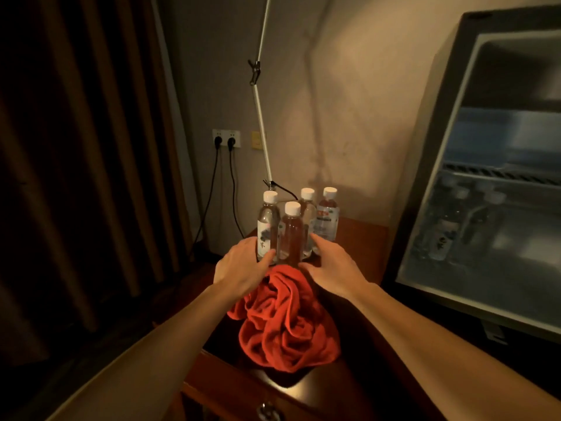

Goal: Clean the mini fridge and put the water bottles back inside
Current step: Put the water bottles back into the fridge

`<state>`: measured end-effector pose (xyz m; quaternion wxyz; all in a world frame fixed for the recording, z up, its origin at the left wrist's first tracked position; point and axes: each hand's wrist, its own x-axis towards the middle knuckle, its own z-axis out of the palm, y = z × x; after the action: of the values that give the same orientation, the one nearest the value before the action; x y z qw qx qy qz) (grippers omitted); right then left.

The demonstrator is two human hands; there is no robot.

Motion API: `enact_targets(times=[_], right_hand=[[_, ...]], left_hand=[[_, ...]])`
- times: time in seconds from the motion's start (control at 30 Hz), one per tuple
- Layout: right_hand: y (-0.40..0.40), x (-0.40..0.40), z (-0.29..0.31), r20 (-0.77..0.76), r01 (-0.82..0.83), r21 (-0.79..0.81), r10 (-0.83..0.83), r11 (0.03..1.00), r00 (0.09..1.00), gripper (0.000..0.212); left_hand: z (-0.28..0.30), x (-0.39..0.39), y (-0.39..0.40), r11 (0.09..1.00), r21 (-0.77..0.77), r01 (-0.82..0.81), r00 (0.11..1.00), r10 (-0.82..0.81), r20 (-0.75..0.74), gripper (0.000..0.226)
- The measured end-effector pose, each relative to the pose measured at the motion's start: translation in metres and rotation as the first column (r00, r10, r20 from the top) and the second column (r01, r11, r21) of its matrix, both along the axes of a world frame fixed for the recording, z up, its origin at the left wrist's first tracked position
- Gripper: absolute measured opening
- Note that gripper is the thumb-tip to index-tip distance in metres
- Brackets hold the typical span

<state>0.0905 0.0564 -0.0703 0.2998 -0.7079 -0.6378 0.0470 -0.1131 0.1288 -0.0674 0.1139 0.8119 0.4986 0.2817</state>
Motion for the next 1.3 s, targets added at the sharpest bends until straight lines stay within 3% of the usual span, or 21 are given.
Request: enact_targets(times=[0.1, 0.2, 0.3, 0.53, 0.8, 1.1, 1.3], right_hand=[[0.016, -0.004, -0.006, -0.353, 0.075, 0.071, -0.045, 0.995, 0.935, 0.064], [0.034, -0.008, -0.014, -0.501, 0.078, 0.086, -0.024, 0.993, 0.865, 0.068], [0.048, -0.012, -0.024, -0.573, 0.048, 0.088, 0.011, 0.995, 0.819, 0.066], [0.060, -0.016, -0.035, -0.614, 0.060, 0.166, 0.056, 0.984, 0.787, 0.043], [0.040, -0.013, -0.027, -0.614, 0.107, 0.269, 0.085, 0.957, 0.784, 0.049], [-0.053, 0.009, 0.020, -0.565, 0.209, 0.389, 0.053, 0.897, 0.824, 0.063], [-0.144, 0.043, 0.043, -0.571, 0.268, 0.445, 0.040, 0.855, 0.820, 0.040]], left_hand=[[-0.002, 0.014, 0.019, 0.982, -0.177, 0.060, 0.980, -0.024, 0.197, 0.047], [-0.007, 0.031, 0.034, 0.951, -0.281, 0.131, 0.906, 0.000, 0.424, 0.037], [-0.016, 0.042, 0.049, 0.951, -0.284, 0.121, 0.862, 0.041, 0.506, 0.040], [-0.030, 0.043, 0.071, 0.974, -0.197, 0.109, 0.848, 0.013, 0.530, 0.055], [-0.026, 0.036, 0.048, 0.993, -0.081, 0.085, 0.834, -0.026, 0.551, 0.051], [0.028, 0.049, -0.027, 0.971, 0.065, 0.230, 0.777, -0.224, 0.589, 0.048], [0.040, 0.091, -0.097, 0.926, 0.092, 0.367, 0.743, -0.351, 0.569, 0.041]])
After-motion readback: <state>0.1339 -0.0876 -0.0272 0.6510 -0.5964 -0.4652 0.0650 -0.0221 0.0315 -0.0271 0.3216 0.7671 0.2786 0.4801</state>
